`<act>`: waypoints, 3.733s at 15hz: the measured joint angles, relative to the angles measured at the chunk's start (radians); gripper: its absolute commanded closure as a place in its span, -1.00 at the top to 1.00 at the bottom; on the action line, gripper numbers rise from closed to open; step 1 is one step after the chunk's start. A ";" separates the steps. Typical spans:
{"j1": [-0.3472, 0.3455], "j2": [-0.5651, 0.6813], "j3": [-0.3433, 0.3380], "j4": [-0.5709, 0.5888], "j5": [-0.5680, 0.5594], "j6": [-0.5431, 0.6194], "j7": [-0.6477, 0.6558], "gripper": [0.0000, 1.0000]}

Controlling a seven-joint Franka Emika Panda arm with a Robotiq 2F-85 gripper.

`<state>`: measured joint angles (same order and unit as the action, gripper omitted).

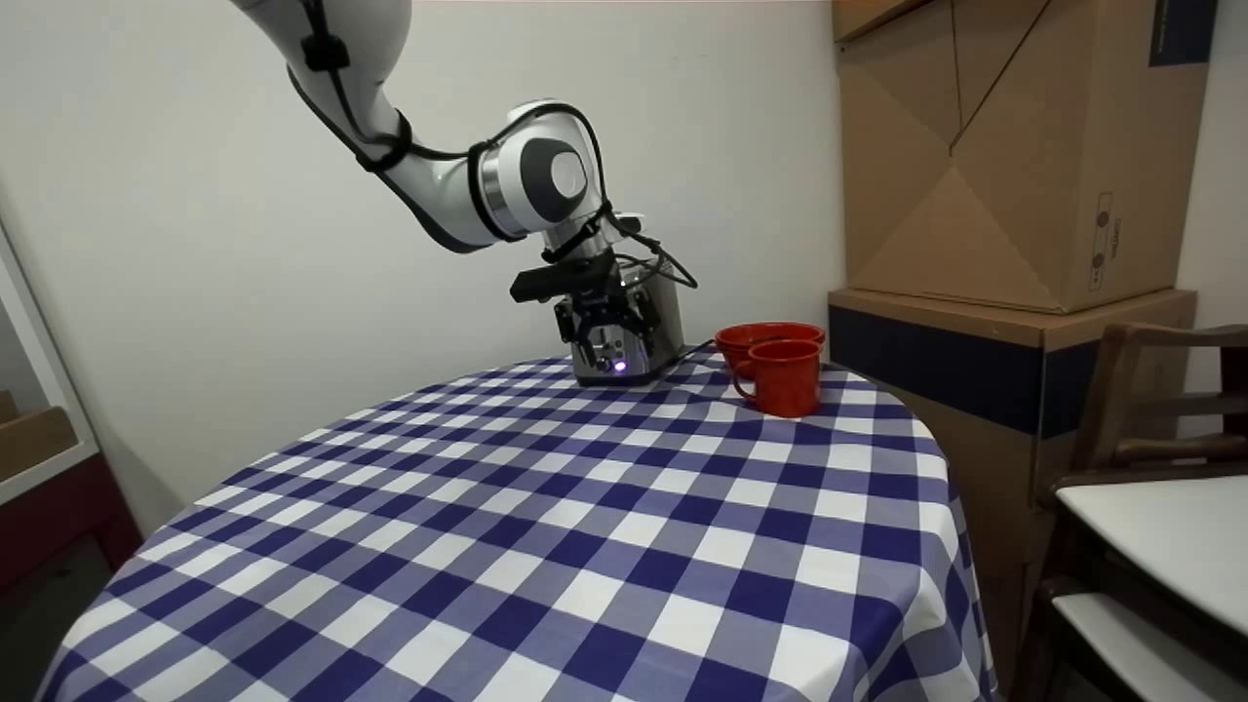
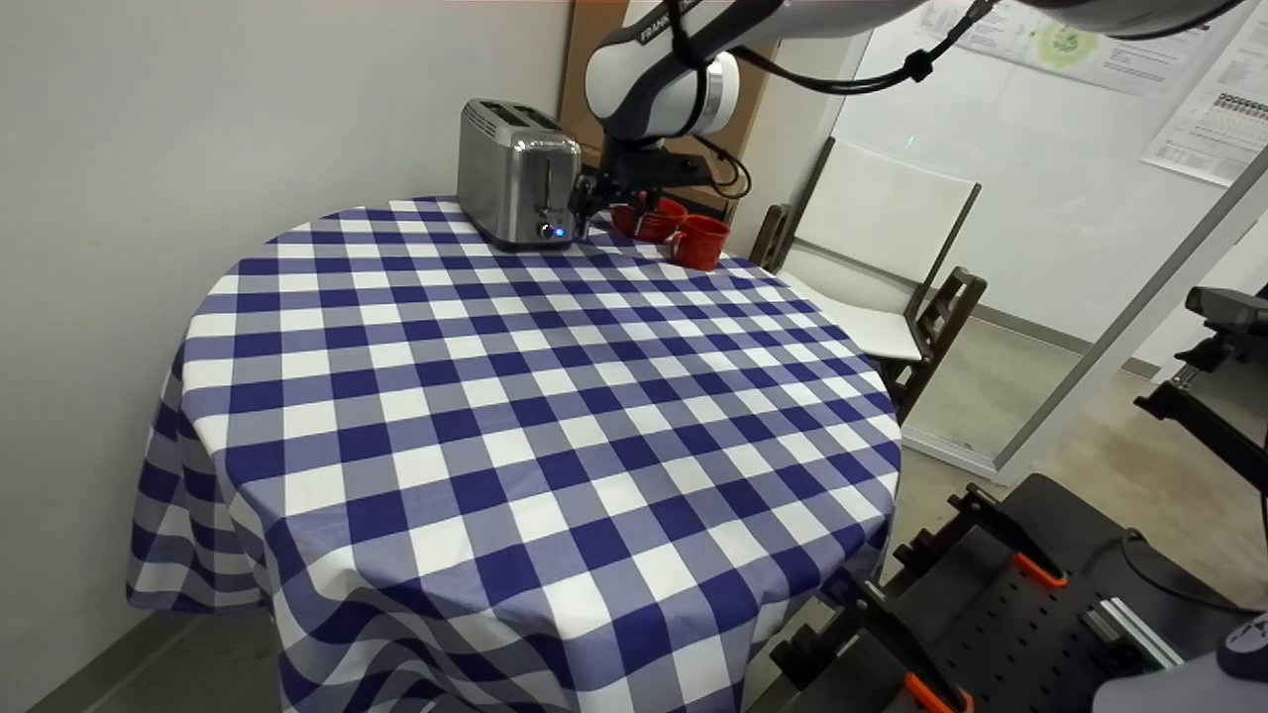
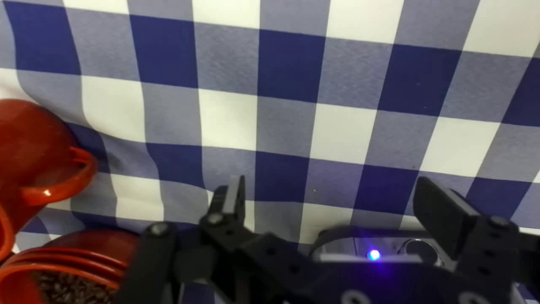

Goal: Release the lever on the toaster upwards.

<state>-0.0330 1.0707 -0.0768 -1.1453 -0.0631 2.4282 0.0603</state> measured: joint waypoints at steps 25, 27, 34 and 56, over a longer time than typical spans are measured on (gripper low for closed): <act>-0.029 0.365 0.004 0.492 0.002 0.062 -0.001 1.00; -0.029 0.373 0.006 0.503 0.002 0.062 -0.001 1.00; -0.030 0.379 0.007 0.510 0.002 0.079 -0.001 1.00; -0.074 0.370 0.106 0.562 0.003 -0.062 -0.007 1.00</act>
<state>-0.1072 1.4409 0.0289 -0.5834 -0.0597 2.3664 0.0537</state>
